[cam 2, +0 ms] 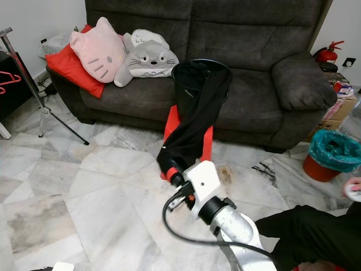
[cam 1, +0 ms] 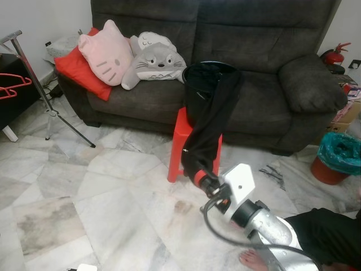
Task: Hang hanger
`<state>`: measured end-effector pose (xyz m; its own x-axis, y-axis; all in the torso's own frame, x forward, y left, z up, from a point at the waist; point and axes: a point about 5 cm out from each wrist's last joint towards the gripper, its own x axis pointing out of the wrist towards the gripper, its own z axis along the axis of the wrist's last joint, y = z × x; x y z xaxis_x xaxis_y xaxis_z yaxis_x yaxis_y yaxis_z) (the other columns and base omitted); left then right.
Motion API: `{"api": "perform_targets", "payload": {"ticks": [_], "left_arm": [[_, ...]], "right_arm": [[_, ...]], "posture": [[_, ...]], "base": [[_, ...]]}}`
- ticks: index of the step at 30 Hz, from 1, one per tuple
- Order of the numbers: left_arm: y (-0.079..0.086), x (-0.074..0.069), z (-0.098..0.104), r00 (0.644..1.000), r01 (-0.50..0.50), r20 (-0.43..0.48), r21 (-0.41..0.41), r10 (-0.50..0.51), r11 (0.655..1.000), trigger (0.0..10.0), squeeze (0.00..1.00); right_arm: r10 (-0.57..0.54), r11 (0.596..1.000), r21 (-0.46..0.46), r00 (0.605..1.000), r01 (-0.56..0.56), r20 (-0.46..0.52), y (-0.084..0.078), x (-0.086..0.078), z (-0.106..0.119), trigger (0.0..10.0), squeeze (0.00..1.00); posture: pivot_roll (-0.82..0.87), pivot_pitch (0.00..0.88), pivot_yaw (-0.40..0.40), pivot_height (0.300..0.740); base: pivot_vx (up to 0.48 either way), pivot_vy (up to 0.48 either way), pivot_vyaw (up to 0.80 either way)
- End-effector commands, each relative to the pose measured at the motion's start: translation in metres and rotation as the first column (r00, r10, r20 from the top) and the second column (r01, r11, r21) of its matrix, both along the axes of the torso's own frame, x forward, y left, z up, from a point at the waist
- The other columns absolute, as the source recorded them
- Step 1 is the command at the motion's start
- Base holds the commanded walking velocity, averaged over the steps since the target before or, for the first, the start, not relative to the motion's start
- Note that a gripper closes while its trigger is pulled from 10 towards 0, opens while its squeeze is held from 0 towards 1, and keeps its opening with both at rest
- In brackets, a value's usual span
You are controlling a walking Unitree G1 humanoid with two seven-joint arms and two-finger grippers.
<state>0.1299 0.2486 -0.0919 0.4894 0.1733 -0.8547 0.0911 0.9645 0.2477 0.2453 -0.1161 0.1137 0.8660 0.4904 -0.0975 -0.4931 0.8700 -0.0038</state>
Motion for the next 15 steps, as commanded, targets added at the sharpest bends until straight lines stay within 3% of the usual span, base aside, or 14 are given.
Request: {"api": "perform_targets", "payload": {"ticks": [1, 2, 3, 8, 11, 15], "left_arm": [[0.0, -0.006, -0.002, 1.0, 0.006, -0.03, 0.0, -0.006, 1.0, 10.0, 0.0], [0.0, -0.006, -0.002, 1.0, 0.006, -0.031, -0.001, -0.006, 1.0, 10.0, 0.0], [0.0, -0.006, -0.002, 0.999, 0.007, -0.031, -0.001, -0.007, 1.0, 10.0, 0.0], [0.0, -0.006, -0.002, 0.999, 0.007, -0.032, -0.001, -0.007, 1.0, 10.0, 0.0], [0.0, -0.006, -0.003, 1.0, 0.006, -0.031, -0.001, -0.006, 1.0, 10.0, 0.0], [0.0, -0.007, -0.002, 0.999, 0.007, -0.031, 0.0, -0.007, 1.0, 10.0, 0.0]], "right_arm": [[-0.211, 0.975, -0.095, 0.968, 0.2, -0.134, -0.028, 0.007, -0.032, 10.0, 0.0], [-0.335, 0.934, -0.206, 0.916, 0.291, -0.223, -0.043, 0.007, -0.058, 10.0, 0.0], [-0.372, 0.915, -0.266, 0.889, 0.303, -0.266, -0.05, 0.004, -0.073, 10.0, 0.0], [-0.364, 0.897, -0.394, 0.842, 0.201, -0.398, -0.054, -0.019, -0.126, 10.0, 0.0], [-0.375, 0.892, -0.406, 0.828, 0.2, -0.416, -0.055, -0.023, -0.132, 10.0, 0.0], [-0.391, 0.895, -0.373, 0.835, 0.245, -0.387, -0.052, -0.017, -0.129, 10.0, 0.0]], "posture": [[-0.14, 0.015, -0.002, 0.74], [-0.14, 0.014, -0.001, 0.74], [-0.14, 0.013, -0.002, 0.74], [-0.13, 0.015, -0.001, 0.74], [-0.13, 0.015, -0.001, 0.74], [-0.13, 0.018, 0.004, 0.74]], "base": [[0.0, 0.0, 0.0], [0.0, 0.0, 0.0], [0.0, 0.0, 0.0], [0.0, 0.0, 0.0], [0.0, 0.0, 0.0], [0.0, 0.0, 0.0]]}}
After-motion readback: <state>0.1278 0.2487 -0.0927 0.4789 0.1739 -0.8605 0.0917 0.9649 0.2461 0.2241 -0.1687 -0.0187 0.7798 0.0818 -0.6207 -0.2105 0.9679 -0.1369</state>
